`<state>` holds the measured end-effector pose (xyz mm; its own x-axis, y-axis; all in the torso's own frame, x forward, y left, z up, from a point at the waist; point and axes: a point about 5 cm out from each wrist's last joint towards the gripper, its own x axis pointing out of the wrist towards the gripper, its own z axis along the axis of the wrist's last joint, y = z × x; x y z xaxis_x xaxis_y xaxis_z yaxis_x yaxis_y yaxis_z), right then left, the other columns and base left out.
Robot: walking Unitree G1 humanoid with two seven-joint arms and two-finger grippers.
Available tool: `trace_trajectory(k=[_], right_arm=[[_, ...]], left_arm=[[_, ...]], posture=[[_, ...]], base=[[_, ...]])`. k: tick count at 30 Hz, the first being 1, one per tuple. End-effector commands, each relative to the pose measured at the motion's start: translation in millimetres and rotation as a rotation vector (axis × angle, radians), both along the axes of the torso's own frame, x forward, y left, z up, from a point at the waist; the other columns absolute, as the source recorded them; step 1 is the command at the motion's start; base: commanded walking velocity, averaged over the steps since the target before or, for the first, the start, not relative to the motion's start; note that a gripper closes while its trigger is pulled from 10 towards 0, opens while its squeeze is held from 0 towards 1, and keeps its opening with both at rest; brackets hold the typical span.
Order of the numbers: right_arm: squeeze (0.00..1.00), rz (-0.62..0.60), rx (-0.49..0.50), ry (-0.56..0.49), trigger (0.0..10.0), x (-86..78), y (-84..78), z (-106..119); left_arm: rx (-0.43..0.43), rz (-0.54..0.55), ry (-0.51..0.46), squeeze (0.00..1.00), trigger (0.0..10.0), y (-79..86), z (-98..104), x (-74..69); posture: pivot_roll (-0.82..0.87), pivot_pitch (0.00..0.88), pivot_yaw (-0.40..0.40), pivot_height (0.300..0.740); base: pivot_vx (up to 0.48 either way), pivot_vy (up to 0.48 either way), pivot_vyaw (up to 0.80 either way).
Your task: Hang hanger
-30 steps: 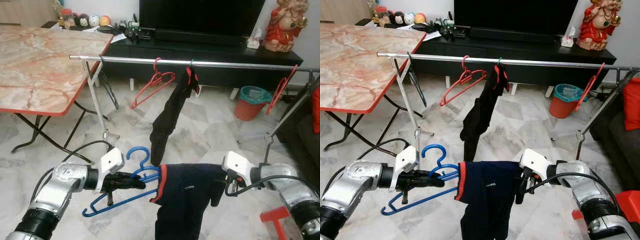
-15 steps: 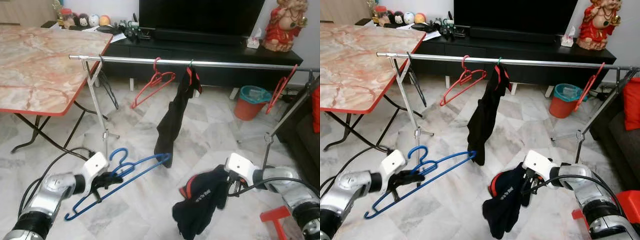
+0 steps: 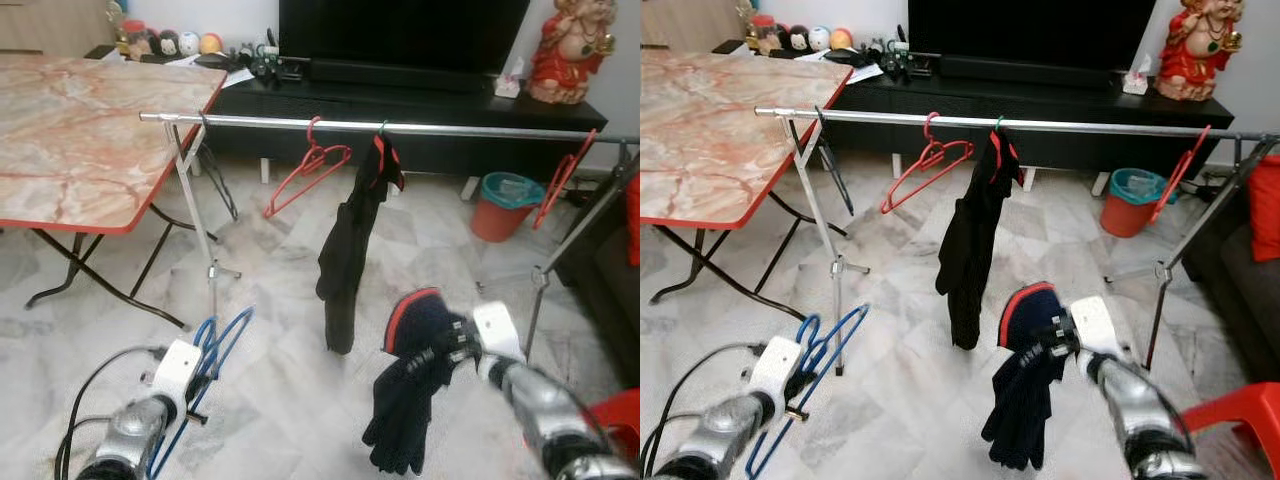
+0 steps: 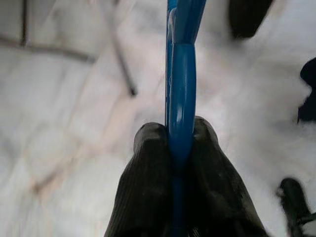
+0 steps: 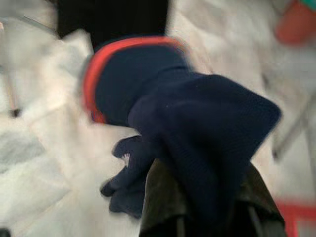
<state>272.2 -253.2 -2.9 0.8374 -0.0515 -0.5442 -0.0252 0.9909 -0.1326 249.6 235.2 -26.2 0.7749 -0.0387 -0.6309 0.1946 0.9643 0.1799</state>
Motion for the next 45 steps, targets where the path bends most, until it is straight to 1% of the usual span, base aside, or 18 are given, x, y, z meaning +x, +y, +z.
trace_trajectory(k=[1,4,6,7,10,13,15,17,18,19,20,21,22,24,28,32,41,45], right_arm=[[0.0,-0.148,0.017,-0.082,10.0,4.5,-9.9,8.6],[0.0,-0.209,0.055,-0.163,10.0,9.2,-7.6,14.9],[0.0,-0.201,0.039,-0.23,10.0,14.3,-2.9,22.2],[0.0,-0.216,0.036,-0.307,10.0,17.9,1.6,29.8],[0.0,-0.215,0.016,-0.38,10.0,19.9,7.1,37.0],[0.0,-0.22,0.002,-0.516,10.0,16.0,17.2,51.1],[0.0,-0.203,-0.005,-0.535,10.0,14.7,21.4,53.0],[0.0,-0.162,-0.006,-0.584,10.0,8.6,35.5,57.1],[0.0,-0.162,-0.006,-0.584,10.0,8.6,35.5,57.1],[0.0,-0.12,-0.021,-0.626,10.0,1.8,47.3,62.5],[0.0,-0.118,0.001,-0.657,10.0,-2.1,52.8,67.3],[0.0,-0.118,0.001,-0.657,10.0,-2.1,52.8,67.3],[0.0,-0.127,0.011,-0.671,10.0,-4.5,54.7,71.0],[0.0,-0.135,-0.01,-0.689,10.0,-8.2,56.7,78.1],[0.0,-0.151,-0.027,-0.704,10.0,-13.5,56.2,84.0],[0.0,-0.17,-0.058,-0.733,10.0,-17.2,54.1,97.0],[0.0,-0.119,-0.077,-0.738,10.0,-12.2,58.0,105.3],[0.0,-0.096,-0.116,-0.717,10.0,-10.0,53.9,107.8]], left_arm=[[0.024,0.062,0.021,0.0,10.0,3.7,-6.4,-7.7],[0.028,0.097,0.045,0.0,10.0,4.9,-12.4,-15.3],[0.027,0.113,0.055,0.0,10.0,4.0,-15.9,-19.4],[0.029,0.127,0.063,0.0,10.0,2.4,-18.9,-22.7],[0.033,0.136,0.068,0.0,10.0,1.2,-21.4,-25.4],[0.027,0.162,0.108,0.0,10.0,0.2,-27.7,-33.3],[0.028,0.169,0.118,0.0,10.0,0.5,-29.1,-35.3],[0.037,0.19,0.144,0.0,10.0,2.3,-33.6,-43.0],[0.037,0.19,0.144,0.0,10.0,2.3,-33.6,-43.0],[0.041,0.229,0.171,0.0,10.0,6.0,-38.5,-52.9],[0.037,0.265,0.188,0.0,10.0,8.9,-41.6,-60.0],[0.037,0.265,0.188,0.0,10.0,8.9,-41.6,-60.0],[0.023,0.291,0.198,0.0,10.0,10.5,-43.7,-64.8],[0.021,0.289,0.231,0.0,10.0,11.2,-48.6,-75.0],[0.009,0.299,0.247,0.0,10.0,11.4,-51.7,-82.1],[-0.001,0.303,0.254,0.0,10.0,14.3,-52.3,-85.7],[-0.027,0.311,0.24,0.0,10.0,10.2,-53.6,-87.0],[-0.029,0.312,0.265,0.0,10.0,8.3,-57.2,-93.9]], posture=[[-0.09,0.0,-0.038,0.74],[-0.11,0.0,-0.023,0.74],[-0.11,0.0,-0.015,0.74],[-0.11,0.0,-0.009,0.74],[-0.12,0.0,-0.005,0.74],[-0.12,0.0,0.008,0.74],[-0.13,0.0,0.012,0.74],[-0.13,0.0,0.019,0.74],[-0.13,0.0,0.019,0.74],[-0.14,0.0,0.03,0.74],[-0.14,0.0,0.031,0.74],[-0.14,0.0,0.031,0.74],[-0.14,0.0,0.034,0.74],[-0.14,0.0,0.034,0.74],[-0.14,0.0,0.03,0.74],[-0.13,0.0,0.03,0.74],[-0.11,0.0,-0.003,0.74],[-0.09,0.0,-0.024,0.74]], base=[[0.0,0.0,0.0],[0.0,0.0,0.0],[0.0,0.0,0.0],[0.0,0.0,0.0],[0.0,0.0,0.0],[0.0,0.0,0.0],[0.0,0.0,0.0],[0.0,0.0,0.0],[0.0,0.0,0.0],[0.0,0.0,0.0],[0.0,0.0,0.0],[0.0,0.0,0.0],[0.0,0.0,0.0],[0.0,0.0,0.0],[0.0,0.0,0.0],[0.0,0.0,0.0],[0.0,0.0,0.0],[0.0,0.211,0.0]])
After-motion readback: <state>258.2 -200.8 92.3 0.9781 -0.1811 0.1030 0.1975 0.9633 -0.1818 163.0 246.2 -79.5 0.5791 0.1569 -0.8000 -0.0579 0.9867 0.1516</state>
